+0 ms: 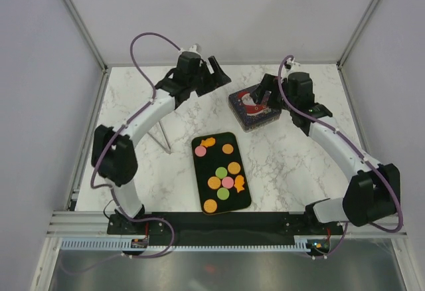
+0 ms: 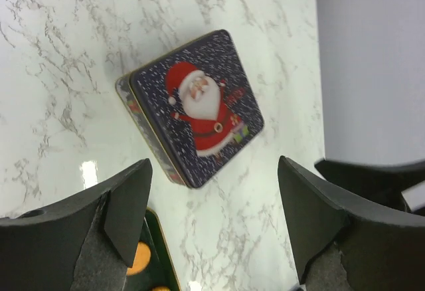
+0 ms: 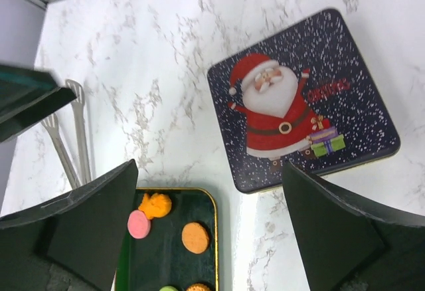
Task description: Pack the cookies
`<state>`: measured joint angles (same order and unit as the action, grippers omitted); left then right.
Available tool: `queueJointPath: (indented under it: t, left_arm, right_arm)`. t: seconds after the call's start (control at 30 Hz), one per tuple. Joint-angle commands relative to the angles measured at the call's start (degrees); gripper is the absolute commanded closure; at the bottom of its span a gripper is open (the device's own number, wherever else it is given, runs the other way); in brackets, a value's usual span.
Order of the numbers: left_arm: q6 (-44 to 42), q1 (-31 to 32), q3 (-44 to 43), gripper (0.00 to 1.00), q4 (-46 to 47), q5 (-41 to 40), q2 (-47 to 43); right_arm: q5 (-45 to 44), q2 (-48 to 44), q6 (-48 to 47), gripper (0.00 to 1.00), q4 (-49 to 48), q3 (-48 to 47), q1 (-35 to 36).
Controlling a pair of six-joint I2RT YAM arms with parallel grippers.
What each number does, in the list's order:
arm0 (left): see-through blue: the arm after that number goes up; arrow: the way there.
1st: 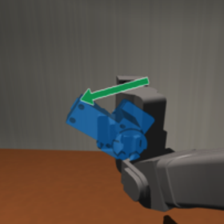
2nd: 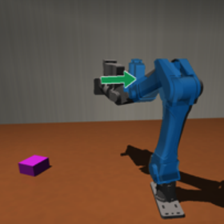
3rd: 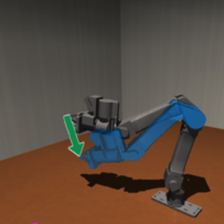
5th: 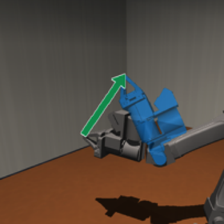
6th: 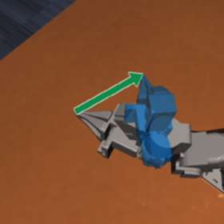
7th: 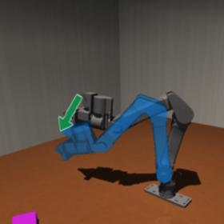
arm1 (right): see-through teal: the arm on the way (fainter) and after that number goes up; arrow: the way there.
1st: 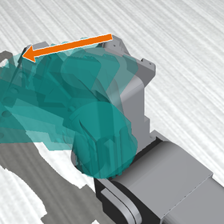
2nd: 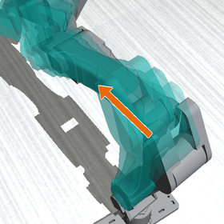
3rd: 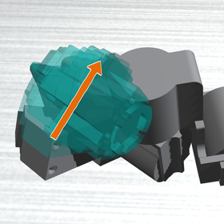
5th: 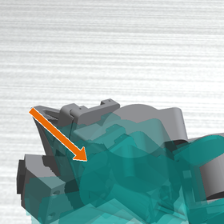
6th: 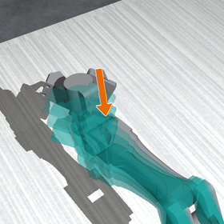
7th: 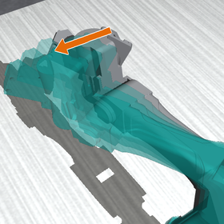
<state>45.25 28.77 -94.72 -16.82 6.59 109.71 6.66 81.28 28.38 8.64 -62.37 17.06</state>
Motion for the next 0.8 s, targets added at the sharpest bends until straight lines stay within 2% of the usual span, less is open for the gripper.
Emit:
queueJointPath:
  t: [0.0,0.03,0.07,0.27,0.47,0.77]
  left_arm:
    - [-5.35,2.07,7.75,0.16,1.17,-4.21,-11.96]
    - [-5.87,3.21,14.67,0.16,1.96,-6.22,-20.59]
    - [-5.88,3.22,17.26,0.16,1.97,-6.24,-20.68]
    - [-5.79,4.36,32.29,0.16,3.46,-5.80,-35.87]
    - [-11.67,4.36,38.11,0.14,-1.89,-6.24,-46.76]
    - [-17.74,4.36,39.79,0.12,-6.47,-6.07,-52.67]
  right_arm:
    - [-1.64,-5.15,-1.66,0.02,-0.91,-2.58,-0.36]
    - [-3.39,-7.95,-2.10,0.02,-0.30,-1.54,-0.36]
    - [-3.40,-7.97,-2.10,0.02,-0.29,-1.53,-0.36]
    - [-4.71,-14.74,-0.88,0.02,-3.02,7.06,-0.36]
    - [-6.13,-14.13,-0.17,0.02,-3.28,10.07,-0.36]
    - [-8.85,-14.04,-0.87,0.02,-3.11,9.90,-0.36]
